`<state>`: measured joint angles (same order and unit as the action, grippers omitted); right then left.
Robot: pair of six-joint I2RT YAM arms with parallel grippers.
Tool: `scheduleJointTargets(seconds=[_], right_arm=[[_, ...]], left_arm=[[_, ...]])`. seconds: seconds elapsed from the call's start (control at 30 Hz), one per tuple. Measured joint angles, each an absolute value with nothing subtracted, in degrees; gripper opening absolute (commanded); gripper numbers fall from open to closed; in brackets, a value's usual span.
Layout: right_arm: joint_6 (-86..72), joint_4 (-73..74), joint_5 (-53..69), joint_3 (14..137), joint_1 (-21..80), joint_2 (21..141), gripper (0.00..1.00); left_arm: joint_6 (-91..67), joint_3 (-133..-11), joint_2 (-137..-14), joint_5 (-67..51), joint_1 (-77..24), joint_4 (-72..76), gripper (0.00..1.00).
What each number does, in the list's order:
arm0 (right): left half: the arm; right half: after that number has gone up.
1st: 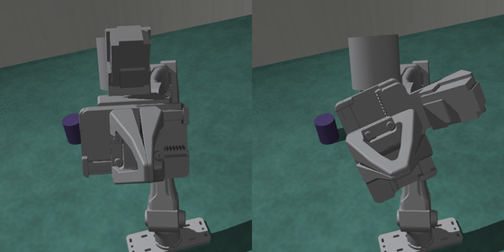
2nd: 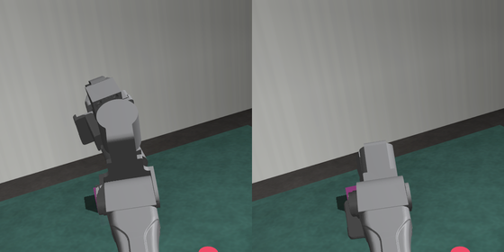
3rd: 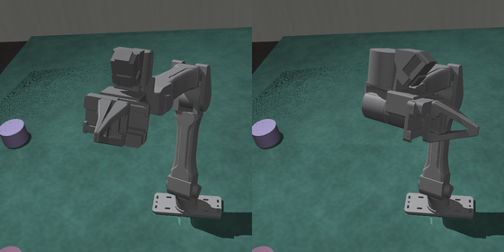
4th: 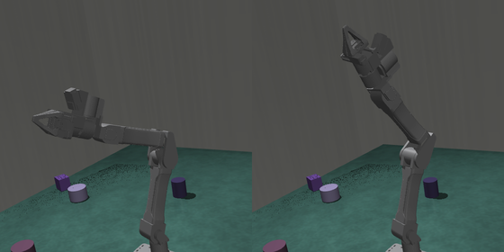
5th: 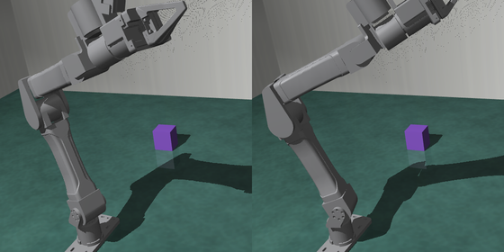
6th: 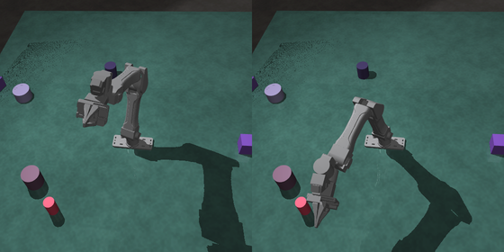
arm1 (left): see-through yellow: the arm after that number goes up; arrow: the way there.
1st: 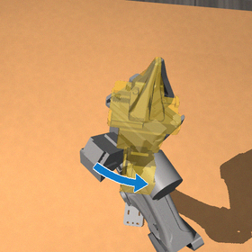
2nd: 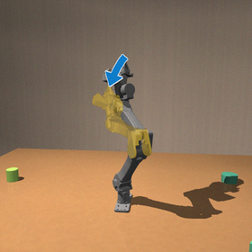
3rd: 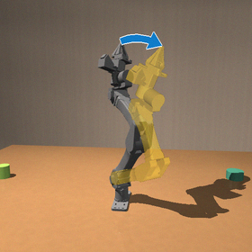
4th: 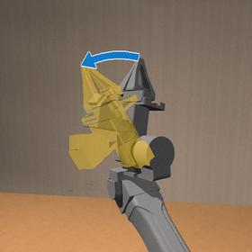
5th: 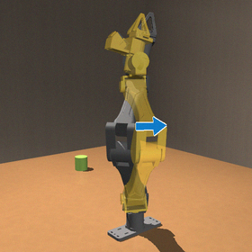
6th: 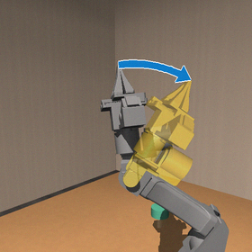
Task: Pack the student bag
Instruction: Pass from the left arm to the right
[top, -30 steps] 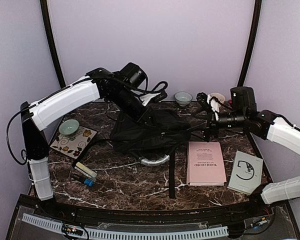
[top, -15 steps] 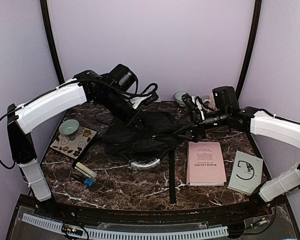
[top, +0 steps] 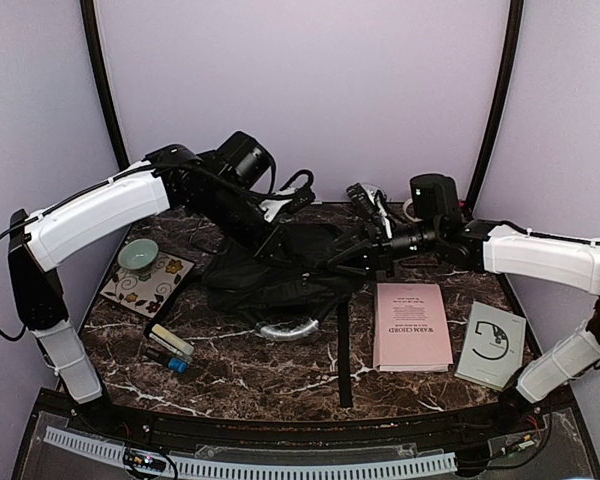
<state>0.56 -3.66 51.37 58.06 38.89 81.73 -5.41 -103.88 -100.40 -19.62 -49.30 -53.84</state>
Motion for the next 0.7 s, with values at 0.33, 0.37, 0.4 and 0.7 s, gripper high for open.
scheduleJointTargets(seconds=[0.33, 0.37, 0.4, 0.7], right_arm=[[-0.99, -7.77, 49.52, 57.91, 39.57, 85.03, 0.64], [-1.15, -8.10, 49.08, 57.91, 39.59, 85.52, 0.64], [-1.19, -8.51, 48.64, 57.95, 39.64, 86.11, 0.63], [-0.97, -10.20, 48.25, 59.09, 39.66, 88.71, 0.16]], left_arm=[[-6.31, -102.67, -99.39, -17.47, -49.67, -53.52, 0.00], [-6.37, -102.59, -99.39, -17.28, -49.74, -53.49, 0.00], [-6.44, -102.54, -99.39, -17.04, -49.80, -53.52, 0.00], [-6.72, -102.52, -99.39, -15.49, -50.09, -53.60, 0.00]])
